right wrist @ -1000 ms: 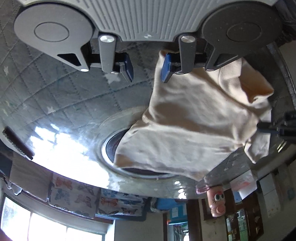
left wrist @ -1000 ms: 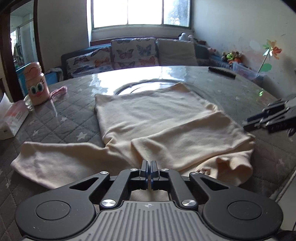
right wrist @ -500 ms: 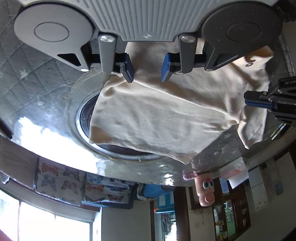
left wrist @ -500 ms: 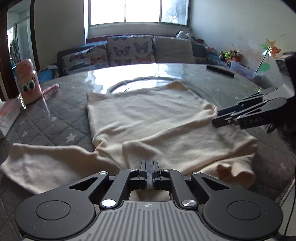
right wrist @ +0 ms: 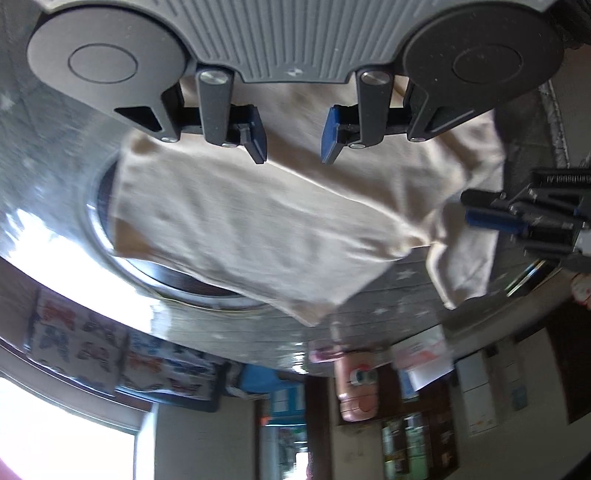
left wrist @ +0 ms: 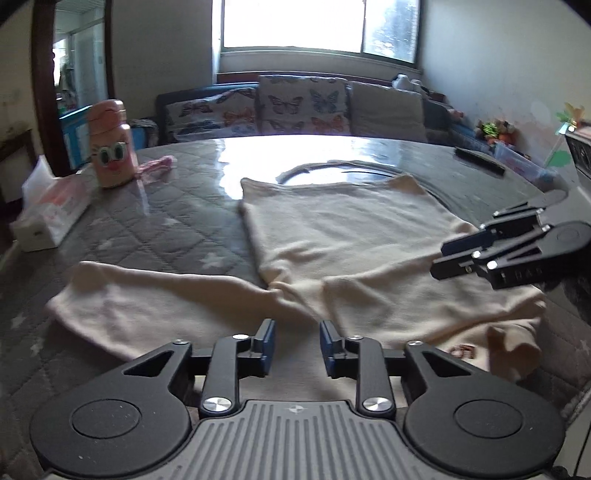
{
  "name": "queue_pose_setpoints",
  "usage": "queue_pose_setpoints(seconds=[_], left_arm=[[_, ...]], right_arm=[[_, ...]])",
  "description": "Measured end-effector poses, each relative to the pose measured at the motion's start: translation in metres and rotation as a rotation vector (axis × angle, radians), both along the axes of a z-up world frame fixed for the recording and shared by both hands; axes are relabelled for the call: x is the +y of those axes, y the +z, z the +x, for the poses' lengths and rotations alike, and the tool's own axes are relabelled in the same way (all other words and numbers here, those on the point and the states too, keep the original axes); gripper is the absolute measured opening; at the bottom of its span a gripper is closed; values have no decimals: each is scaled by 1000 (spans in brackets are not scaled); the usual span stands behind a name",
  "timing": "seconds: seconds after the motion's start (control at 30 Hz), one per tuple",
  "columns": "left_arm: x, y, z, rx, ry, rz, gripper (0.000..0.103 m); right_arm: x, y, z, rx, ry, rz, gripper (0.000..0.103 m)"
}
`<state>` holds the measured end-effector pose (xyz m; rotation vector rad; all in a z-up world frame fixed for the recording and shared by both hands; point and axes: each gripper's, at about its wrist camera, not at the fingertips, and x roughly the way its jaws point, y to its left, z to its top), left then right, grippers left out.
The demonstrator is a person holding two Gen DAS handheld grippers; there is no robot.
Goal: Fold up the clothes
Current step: 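Move the left gripper to the other sleeve cuff of the cream sweatshirt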
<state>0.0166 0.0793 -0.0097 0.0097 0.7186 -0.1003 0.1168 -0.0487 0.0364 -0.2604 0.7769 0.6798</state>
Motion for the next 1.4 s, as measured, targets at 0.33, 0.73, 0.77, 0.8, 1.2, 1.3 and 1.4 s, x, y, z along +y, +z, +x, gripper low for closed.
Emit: queue_pose_setpoints(seconds=[0.33, 0.73, 0.77, 0.8, 1.2, 1.3, 1.4], left_arm=[[70, 6, 7, -11, 270, 40, 42], [117, -5, 21, 19, 484, 42, 46], [119, -7, 22, 25, 501, 39, 46], [122, -9, 24, 31, 516, 36, 46], [138, -16, 35, 16, 551, -25, 15], [134, -9, 36, 0, 539, -22, 4], [119, 9, 31, -58, 500, -29, 3]], right_arm=[[67, -11, -5, -26, 146, -22, 32], [67, 3, -30, -8, 237, -6, 32], [67, 0, -33, -1, 247, -13, 32], [67, -3, -37, 4, 258, -22, 32], [42, 8, -37, -13, 175, 11, 32], [29, 13, -38, -19, 135, 26, 32], [12, 18, -37, -18, 82, 52, 32]])
